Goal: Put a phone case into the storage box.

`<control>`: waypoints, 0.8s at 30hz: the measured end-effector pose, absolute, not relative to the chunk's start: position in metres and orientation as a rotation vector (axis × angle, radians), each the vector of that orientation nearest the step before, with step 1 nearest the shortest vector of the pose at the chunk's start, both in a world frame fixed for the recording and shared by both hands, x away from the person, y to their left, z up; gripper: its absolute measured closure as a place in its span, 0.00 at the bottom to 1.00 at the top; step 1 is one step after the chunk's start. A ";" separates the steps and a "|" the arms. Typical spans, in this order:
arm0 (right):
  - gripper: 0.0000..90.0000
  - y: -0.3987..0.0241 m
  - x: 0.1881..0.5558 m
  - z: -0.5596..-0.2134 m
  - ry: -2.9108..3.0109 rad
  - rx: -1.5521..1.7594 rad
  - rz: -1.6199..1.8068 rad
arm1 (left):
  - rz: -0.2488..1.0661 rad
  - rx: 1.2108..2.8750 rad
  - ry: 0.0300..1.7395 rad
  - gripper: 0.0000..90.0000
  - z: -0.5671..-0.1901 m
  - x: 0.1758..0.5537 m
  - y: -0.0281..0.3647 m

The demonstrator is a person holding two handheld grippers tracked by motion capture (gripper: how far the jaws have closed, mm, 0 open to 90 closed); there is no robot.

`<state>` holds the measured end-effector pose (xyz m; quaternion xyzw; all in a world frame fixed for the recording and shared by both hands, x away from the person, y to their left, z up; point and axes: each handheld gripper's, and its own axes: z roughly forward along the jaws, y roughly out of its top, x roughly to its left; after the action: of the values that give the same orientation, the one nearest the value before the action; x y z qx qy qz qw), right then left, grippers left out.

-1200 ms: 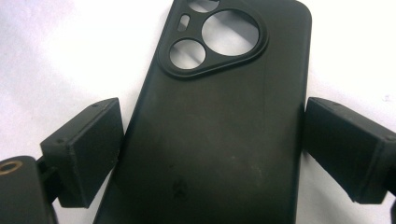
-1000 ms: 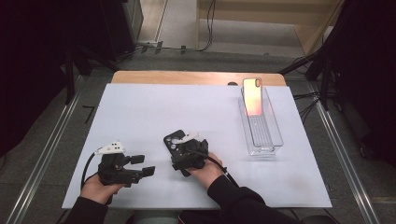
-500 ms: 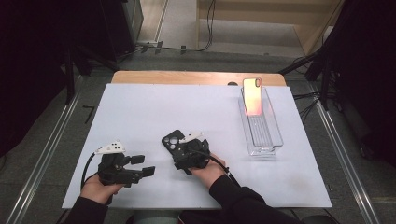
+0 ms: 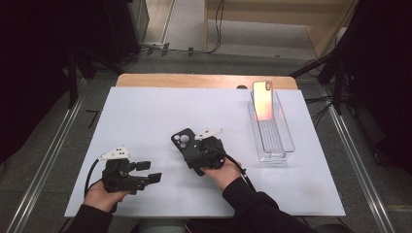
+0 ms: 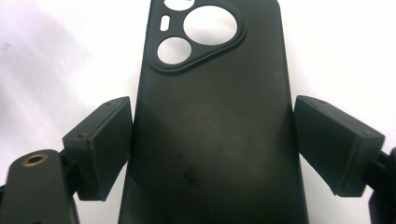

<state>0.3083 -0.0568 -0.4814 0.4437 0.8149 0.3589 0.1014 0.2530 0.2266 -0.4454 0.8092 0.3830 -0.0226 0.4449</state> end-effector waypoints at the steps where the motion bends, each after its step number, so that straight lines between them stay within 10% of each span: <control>1: 0.15 -0.059 0.309 -0.478 2.400 1.314 1.071 | -0.056 2.009 0.952 0.31 -0.445 0.253 0.226; 24: 0.15 -0.109 0.294 -0.451 2.401 1.390 1.191 | -0.170 1.981 0.936 0.31 -0.442 0.270 0.200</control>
<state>0.2944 -0.1092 -0.4509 0.4596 0.7937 0.3937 0.0614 0.2704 0.2000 -0.4415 0.8029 0.3794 -0.0691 0.4545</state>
